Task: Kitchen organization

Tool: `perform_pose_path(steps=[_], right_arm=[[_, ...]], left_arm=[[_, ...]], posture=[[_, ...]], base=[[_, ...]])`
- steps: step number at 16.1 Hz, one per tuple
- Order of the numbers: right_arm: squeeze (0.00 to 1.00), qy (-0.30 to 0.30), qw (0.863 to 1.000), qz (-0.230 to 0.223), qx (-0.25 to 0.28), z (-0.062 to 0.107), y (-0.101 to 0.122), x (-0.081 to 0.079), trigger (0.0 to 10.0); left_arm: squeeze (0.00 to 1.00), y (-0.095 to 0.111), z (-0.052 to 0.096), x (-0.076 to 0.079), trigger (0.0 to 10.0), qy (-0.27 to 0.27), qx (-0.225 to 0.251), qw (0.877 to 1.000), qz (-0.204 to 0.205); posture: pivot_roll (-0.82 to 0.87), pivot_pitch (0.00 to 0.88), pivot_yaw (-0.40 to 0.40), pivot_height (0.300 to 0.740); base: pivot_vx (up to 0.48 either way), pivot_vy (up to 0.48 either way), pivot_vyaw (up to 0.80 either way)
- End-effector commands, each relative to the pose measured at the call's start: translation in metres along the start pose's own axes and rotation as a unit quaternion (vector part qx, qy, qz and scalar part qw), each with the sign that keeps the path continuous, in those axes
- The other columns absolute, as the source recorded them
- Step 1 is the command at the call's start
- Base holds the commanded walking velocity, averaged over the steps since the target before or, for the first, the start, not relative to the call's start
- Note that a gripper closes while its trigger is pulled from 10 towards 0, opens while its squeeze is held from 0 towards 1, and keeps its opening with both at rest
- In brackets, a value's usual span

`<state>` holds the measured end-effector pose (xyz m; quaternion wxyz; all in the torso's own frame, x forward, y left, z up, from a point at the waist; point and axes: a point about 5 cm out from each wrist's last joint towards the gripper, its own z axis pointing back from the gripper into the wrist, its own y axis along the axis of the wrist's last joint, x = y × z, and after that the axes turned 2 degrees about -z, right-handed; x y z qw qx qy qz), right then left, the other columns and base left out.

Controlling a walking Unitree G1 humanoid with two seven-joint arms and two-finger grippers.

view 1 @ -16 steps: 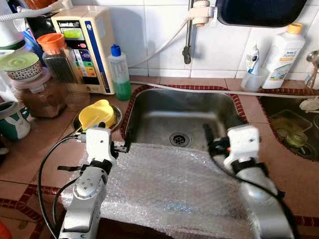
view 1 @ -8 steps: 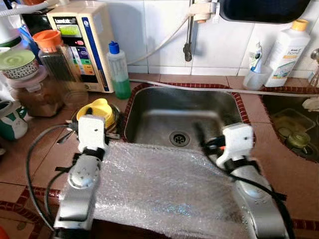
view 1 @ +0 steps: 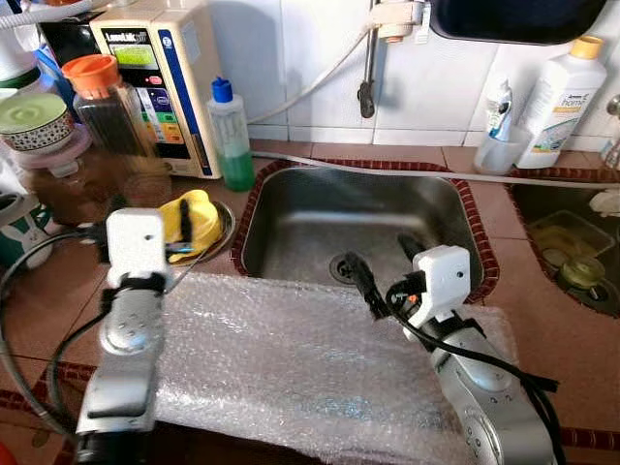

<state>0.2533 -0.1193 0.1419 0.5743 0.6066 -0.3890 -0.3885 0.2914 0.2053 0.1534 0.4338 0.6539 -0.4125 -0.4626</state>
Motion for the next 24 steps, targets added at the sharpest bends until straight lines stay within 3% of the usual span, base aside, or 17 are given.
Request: perform_pose_path(steps=[1,4,5,8,9,13,18,22,24], right_arm=[[0.00,-0.001,1.000,0.000,0.004,0.000,0.003,-0.001,10.0],[0.00,-0.022,0.999,0.026,-0.007,-0.001,0.004,0.004,10.0],[0.00,0.015,1.000,-0.018,-0.014,-0.001,0.003,-0.004,10.0],[0.00,0.049,0.998,-0.009,-0.028,-0.001,0.002,-0.008,10.0],[0.00,0.051,0.998,0.017,-0.022,-0.002,0.003,-0.008,10.0],[0.00,0.055,0.998,0.008,-0.021,0.000,0.002,-0.010,10.0],[0.00,0.037,0.999,0.007,-0.006,-0.002,0.007,-0.006,10.0],[0.00,0.023,0.999,-0.023,-0.013,-0.002,0.005,-0.004,10.0],[0.00,0.038,0.999,-0.013,-0.011,-0.002,0.007,-0.008,10.0]], left_arm=[[0.00,-0.007,0.001,-0.004,10.0,0.004,-0.016,1.000,-0.008],[0.00,-0.017,0.008,-0.010,10.0,0.017,-0.032,0.999,-0.019],[0.00,-0.018,0.011,-0.009,10.0,0.017,-0.033,0.999,-0.020],[0.00,-0.019,0.016,-0.004,10.0,0.014,-0.037,0.999,-0.019],[0.00,-0.021,0.017,-0.004,10.0,0.016,-0.042,0.999,-0.014],[0.00,-0.021,0.017,-0.002,10.0,0.010,-0.042,0.999,-0.016],[0.00,-0.002,0.013,0.004,10.0,-0.002,0.013,0.999,-0.040],[0.00,0.000,0.013,0.011,10.0,-0.025,0.017,0.999,-0.010],[0.00,-0.003,0.014,0.013,10.0,-0.023,-0.002,1.000,0.021]], posture=[[0.02,0.037,0.069,0.740],[0.02,0.032,0.064,0.740],[0.02,0.032,0.060,0.740],[0.02,0.032,0.057,0.740],[0.03,0.035,0.057,0.740],[0.02,0.043,0.060,0.740],[0.02,0.050,0.065,0.740],[0.02,0.051,0.066,0.740],[0.02,0.051,0.067,0.740]], base=[[0.000,0.000,0.00],[0.000,0.000,0.00],[0.000,0.000,0.00],[0.000,0.000,0.00],[0.000,0.000,0.00],[0.000,0.000,0.00],[0.000,0.000,0.32],[0.000,0.000,0.00],[0.000,0.000,0.00]])
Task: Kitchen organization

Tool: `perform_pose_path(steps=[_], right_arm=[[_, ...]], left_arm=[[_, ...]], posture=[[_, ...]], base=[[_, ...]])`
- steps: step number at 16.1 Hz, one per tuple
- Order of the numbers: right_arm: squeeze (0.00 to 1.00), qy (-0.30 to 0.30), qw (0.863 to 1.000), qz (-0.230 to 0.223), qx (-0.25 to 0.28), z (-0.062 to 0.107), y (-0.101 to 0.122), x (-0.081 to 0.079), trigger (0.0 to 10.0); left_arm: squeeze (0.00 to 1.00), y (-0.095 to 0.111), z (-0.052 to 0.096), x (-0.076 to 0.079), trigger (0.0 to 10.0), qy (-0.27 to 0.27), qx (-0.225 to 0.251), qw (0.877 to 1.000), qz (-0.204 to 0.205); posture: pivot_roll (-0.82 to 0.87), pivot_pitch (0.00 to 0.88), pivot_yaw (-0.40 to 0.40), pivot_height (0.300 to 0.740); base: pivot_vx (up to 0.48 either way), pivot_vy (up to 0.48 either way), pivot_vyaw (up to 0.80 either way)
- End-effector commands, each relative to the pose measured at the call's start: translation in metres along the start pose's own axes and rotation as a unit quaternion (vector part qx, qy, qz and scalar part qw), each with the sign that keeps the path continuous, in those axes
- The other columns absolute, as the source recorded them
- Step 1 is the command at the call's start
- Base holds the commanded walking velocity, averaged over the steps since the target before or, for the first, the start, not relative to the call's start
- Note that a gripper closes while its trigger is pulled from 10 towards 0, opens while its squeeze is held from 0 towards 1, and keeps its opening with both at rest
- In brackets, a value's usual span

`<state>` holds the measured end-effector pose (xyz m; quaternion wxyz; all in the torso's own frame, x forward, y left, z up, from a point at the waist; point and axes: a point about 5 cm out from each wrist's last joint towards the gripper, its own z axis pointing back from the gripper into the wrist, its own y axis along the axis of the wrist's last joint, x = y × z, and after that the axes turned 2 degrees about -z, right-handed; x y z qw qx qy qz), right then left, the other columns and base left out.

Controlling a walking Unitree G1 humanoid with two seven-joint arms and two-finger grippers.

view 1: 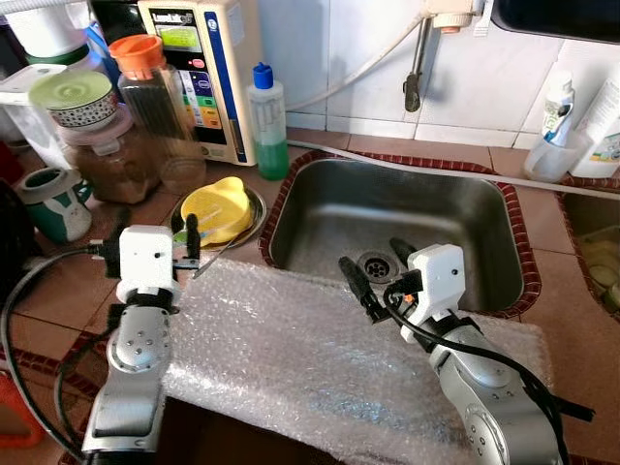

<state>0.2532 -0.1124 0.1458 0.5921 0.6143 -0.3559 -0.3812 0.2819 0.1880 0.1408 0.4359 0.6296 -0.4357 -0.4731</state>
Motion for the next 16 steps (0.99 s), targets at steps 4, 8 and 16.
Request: perform_pose_path(steps=[4,8,16], right_arm=[[0.00,-0.002,1.000,0.005,0.021,-0.001,0.008,-0.002,10.0],[0.00,-0.006,1.000,0.009,0.024,-0.004,0.010,-0.001,10.0],[0.00,-0.015,0.999,0.030,0.020,-0.003,0.011,0.004,10.0]], left_arm=[[0.00,0.003,-0.010,-0.012,10.0,0.037,-0.020,0.995,0.091],[0.00,0.000,-0.010,-0.011,10.0,0.066,-0.071,0.979,0.180],[0.00,0.001,-0.015,0.006,10.0,0.044,-0.117,0.927,0.353]], posture=[[0.02,0.050,0.064,0.740],[0.02,0.045,0.061,0.740],[0.01,0.049,0.063,0.740]], base=[[0.000,0.000,0.00],[0.000,0.000,0.00],[0.000,0.000,0.00]])
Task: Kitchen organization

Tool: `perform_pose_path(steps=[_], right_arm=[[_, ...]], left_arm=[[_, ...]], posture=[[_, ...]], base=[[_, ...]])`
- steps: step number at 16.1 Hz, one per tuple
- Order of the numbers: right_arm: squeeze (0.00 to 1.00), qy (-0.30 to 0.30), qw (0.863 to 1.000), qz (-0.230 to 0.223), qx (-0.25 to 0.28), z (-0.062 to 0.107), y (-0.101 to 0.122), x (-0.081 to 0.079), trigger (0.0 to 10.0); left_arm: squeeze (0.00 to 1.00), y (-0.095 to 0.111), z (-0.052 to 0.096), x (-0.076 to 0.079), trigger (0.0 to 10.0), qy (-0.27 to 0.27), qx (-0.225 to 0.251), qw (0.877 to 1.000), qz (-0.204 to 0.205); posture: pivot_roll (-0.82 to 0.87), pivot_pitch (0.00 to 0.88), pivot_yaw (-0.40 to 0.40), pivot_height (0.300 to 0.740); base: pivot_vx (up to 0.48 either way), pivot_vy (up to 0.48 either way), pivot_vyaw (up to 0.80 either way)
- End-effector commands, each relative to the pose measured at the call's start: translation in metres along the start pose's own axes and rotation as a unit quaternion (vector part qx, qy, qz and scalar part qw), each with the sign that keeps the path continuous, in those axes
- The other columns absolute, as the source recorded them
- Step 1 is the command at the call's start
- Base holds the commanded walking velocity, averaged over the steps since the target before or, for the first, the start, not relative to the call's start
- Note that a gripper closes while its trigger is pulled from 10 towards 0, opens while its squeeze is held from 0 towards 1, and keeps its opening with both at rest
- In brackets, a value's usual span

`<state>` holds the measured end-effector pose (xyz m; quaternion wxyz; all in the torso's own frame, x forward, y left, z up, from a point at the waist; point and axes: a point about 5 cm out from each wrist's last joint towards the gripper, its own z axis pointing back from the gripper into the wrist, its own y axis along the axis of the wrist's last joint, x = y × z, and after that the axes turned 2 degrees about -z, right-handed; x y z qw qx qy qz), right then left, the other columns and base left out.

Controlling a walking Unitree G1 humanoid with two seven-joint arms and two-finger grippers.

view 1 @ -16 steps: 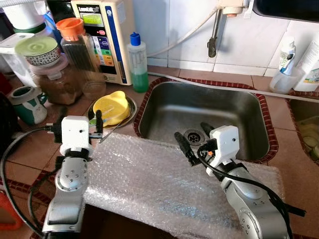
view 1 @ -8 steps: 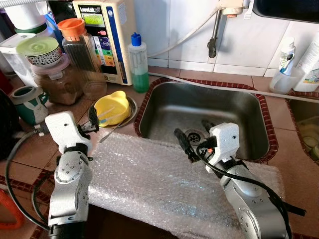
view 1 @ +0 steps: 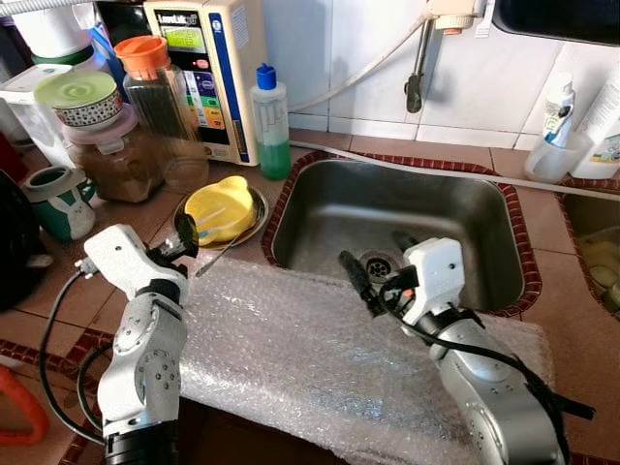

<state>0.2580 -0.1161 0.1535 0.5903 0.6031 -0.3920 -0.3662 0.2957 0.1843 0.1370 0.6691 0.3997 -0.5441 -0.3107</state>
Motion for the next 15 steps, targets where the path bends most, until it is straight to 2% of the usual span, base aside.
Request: perform_pose_path(steps=[1,3,5,6,8,9,11,12,15], right_arm=[[0.00,-0.001,1.000,-0.003,0.008,-0.001,0.004,0.000,10.0],[0.00,-0.002,1.000,0.000,0.012,-0.002,0.005,0.001,10.0],[0.00,-0.001,1.000,0.003,0.018,-0.001,0.007,0.001,10.0],[0.00,-0.002,1.000,0.003,0.018,-0.001,0.007,0.002,10.0],[0.00,-0.002,1.000,0.003,0.019,0.000,0.007,0.001,10.0],[0.00,-0.001,1.000,0.004,0.020,-0.001,0.007,0.000,10.0],[0.00,0.000,1.000,0.003,0.021,-0.002,0.007,0.001,10.0],[0.00,0.001,1.000,0.004,0.022,-0.002,0.008,0.001,10.0],[0.00,0.005,1.000,0.006,0.025,-0.004,0.009,0.001,10.0]], left_arm=[[0.00,0.004,-0.001,0.006,10.0,-0.010,0.000,1.000,0.013],[0.00,0.002,-0.002,0.011,10.0,-0.020,-0.014,0.999,0.029],[0.00,0.005,-0.003,0.015,10.0,-0.030,-0.003,1.000,0.008],[0.00,0.014,-0.003,0.016,10.0,-0.032,0.025,0.998,-0.039],[0.00,0.020,-0.004,0.015,10.0,-0.024,0.039,0.997,-0.058],[0.00,0.025,-0.006,0.009,10.0,0.000,0.049,0.994,-0.094],[0.00,0.031,-0.006,0.003,10.0,0.021,0.065,0.990,-0.125],[0.00,0.034,-0.006,0.003,10.0,0.025,0.071,0.989,-0.126],[0.00,0.033,-0.005,0.022,10.0,-0.025,0.066,0.995,-0.068]], posture=[[0.01,0.050,0.067,0.740],[0.01,0.048,0.069,0.740],[0.00,0.046,0.075,0.740],[0.00,0.045,0.076,0.740],[0.00,0.044,0.076,0.740],[0.00,0.043,0.077,0.740],[0.01,0.040,0.074,0.740],[0.01,0.040,0.071,0.740],[0.01,0.039,0.065,0.740]], base=[[0.000,0.000,0.00],[0.000,0.000,0.00],[0.000,0.000,0.00],[0.000,0.000,0.00],[0.000,0.000,0.00],[0.000,0.000,0.00],[0.000,0.000,0.00],[0.000,0.000,0.00],[0.000,0.000,0.00]])
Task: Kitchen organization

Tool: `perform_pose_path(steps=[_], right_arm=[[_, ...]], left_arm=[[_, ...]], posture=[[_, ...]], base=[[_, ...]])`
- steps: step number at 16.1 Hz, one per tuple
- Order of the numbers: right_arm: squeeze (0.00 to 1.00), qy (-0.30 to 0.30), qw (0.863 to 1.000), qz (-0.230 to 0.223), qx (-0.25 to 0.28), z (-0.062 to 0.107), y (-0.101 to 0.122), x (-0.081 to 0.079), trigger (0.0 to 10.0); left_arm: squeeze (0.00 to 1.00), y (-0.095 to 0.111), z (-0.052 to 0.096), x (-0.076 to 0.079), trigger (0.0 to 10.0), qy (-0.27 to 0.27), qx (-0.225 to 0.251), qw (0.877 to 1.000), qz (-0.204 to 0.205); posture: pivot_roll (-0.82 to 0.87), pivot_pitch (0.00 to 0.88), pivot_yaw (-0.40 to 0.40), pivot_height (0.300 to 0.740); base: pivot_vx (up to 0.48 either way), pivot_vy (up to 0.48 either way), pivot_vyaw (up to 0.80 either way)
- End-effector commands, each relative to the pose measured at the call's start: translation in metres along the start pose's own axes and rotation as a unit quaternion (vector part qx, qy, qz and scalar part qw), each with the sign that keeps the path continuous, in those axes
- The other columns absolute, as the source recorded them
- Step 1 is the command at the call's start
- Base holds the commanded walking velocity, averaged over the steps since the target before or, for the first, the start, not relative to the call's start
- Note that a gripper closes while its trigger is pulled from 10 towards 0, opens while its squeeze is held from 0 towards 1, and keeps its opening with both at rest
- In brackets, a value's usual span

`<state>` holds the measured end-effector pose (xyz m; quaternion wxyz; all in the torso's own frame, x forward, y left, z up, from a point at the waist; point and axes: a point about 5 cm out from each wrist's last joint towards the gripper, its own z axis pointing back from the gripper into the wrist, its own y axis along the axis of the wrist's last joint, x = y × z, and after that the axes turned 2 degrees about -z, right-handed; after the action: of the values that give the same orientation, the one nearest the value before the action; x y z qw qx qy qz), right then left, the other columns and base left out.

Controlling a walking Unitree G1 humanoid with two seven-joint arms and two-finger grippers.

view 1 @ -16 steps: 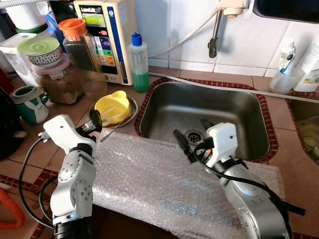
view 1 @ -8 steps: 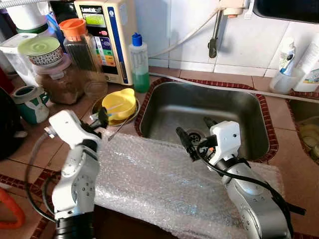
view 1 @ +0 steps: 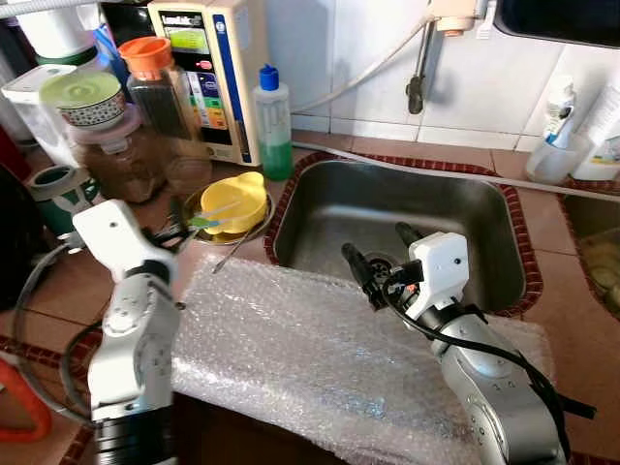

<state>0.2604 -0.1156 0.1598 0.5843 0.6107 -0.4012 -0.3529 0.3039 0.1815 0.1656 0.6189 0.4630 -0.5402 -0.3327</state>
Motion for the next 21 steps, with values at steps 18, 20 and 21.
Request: perform_pose_path(steps=[18,20,21], right_arm=[[0.00,0.028,1.000,0.004,0.010,0.001,0.004,-0.006,10.0],[0.00,0.029,0.999,0.005,0.011,0.001,0.004,-0.007,10.0],[0.00,0.029,0.999,0.005,0.011,0.001,0.005,-0.006,10.0]], left_arm=[[0.00,-0.024,-0.010,0.010,10.0,0.001,-0.063,0.995,0.075],[0.00,-0.027,-0.013,0.008,7.3,0.003,-0.064,0.994,0.083],[0.00,-0.028,-0.015,0.010,0.5,0.005,-0.063,0.994,0.086]], posture=[[0.00,0.040,0.069,0.740],[0.00,0.040,0.069,0.740],[-0.01,0.040,0.068,0.740]], base=[[0.000,0.000,0.00],[0.000,0.000,0.00],[0.000,0.000,0.00]])
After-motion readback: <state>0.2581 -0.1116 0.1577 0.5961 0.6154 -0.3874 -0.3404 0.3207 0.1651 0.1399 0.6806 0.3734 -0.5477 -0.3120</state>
